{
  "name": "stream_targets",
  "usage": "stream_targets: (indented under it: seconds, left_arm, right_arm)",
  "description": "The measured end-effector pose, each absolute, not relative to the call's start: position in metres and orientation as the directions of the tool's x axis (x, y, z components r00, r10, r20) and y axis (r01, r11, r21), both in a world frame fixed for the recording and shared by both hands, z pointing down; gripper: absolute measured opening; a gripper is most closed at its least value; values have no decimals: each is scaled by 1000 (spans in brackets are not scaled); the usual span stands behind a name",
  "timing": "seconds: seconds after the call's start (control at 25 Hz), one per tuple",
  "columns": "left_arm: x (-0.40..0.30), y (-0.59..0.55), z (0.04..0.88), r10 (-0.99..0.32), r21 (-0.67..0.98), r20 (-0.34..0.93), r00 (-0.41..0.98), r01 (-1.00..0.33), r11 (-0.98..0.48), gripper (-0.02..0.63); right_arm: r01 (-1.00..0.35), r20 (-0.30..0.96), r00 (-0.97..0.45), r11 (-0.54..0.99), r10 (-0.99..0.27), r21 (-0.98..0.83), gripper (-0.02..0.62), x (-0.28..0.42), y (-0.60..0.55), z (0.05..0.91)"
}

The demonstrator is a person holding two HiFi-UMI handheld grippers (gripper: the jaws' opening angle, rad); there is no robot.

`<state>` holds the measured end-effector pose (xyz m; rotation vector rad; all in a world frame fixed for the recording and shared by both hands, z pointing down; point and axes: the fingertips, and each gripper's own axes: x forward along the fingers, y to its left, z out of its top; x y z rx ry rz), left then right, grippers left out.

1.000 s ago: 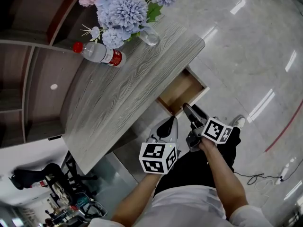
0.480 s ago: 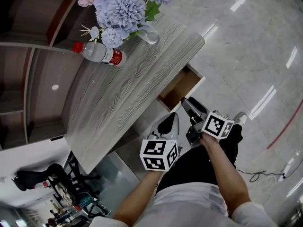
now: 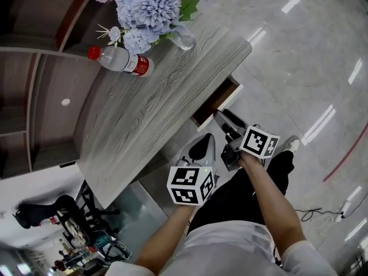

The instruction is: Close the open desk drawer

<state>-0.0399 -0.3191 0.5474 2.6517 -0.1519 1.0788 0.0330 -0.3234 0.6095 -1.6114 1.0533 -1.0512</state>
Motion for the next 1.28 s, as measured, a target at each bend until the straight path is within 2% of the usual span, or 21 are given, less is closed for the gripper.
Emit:
stream_targets:
  seconds: [1.28]
  left_arm:
    - [-52,-360,538,-54,190,698,714,-258,-947,2]
  right_arm:
    - [-187,121,228,-165,-966,-968,238,60,-389,608]
